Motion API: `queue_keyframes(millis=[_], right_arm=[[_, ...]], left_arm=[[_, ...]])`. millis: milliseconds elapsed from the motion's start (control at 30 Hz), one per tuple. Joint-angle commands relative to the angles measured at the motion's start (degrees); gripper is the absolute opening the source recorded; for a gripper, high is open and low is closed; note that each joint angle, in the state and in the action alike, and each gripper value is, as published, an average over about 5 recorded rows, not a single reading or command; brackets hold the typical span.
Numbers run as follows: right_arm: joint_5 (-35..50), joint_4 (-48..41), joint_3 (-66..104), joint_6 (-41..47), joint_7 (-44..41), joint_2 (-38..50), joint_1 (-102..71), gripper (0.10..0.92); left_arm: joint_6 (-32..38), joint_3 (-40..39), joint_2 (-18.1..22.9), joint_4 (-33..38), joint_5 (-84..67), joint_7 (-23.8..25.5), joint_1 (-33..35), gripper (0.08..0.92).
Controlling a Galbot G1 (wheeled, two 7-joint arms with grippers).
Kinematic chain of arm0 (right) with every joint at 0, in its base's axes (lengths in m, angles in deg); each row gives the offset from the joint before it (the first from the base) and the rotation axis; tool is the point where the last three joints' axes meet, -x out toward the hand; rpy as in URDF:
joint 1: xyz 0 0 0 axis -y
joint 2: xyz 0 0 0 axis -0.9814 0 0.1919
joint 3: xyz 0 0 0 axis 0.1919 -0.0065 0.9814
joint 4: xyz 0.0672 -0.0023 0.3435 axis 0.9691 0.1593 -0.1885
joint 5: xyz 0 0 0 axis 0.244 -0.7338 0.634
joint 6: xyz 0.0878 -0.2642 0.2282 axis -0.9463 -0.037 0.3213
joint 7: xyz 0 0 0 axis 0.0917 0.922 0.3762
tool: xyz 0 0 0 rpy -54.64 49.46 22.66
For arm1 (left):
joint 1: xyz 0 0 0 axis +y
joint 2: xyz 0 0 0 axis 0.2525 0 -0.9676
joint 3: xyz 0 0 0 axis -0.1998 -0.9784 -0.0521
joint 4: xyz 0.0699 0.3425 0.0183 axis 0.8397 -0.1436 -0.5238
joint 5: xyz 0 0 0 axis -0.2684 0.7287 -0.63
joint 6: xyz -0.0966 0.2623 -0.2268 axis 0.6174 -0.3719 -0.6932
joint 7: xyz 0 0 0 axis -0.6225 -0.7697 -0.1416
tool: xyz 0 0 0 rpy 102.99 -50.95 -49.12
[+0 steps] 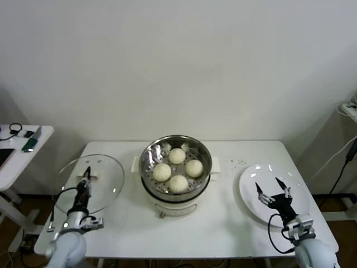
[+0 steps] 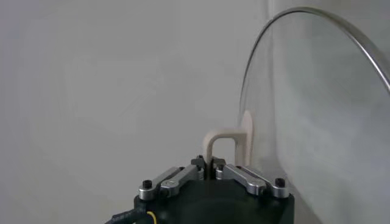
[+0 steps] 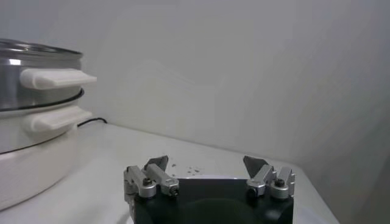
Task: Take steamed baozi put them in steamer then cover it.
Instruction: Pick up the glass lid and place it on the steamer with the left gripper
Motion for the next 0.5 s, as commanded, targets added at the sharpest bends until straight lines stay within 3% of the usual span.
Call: queue_keyframes(millis=[33, 333, 500], right_arm=[[-0.1, -0.3, -0.1, 0.0, 0.0, 0.5, 0.0, 0.823], [-0.1, -0.6, -0.3, 0.3, 0.4, 1.7, 0.4, 0.823], [-0.7, -0.9, -1.2, 0.4, 1.1, 1.6, 1.2, 0.823]], left_arm=[[-9.9, 0.7, -4.1, 19.0, -5.7, 3.0, 9.8, 0.143], [-17.8, -0.4, -10.2, 31.1, -10.2, 6.3, 11.3, 0.143], [-21.5, -4.5, -12.1, 33.5, -10.1, 8.6, 8.2, 0.143]])
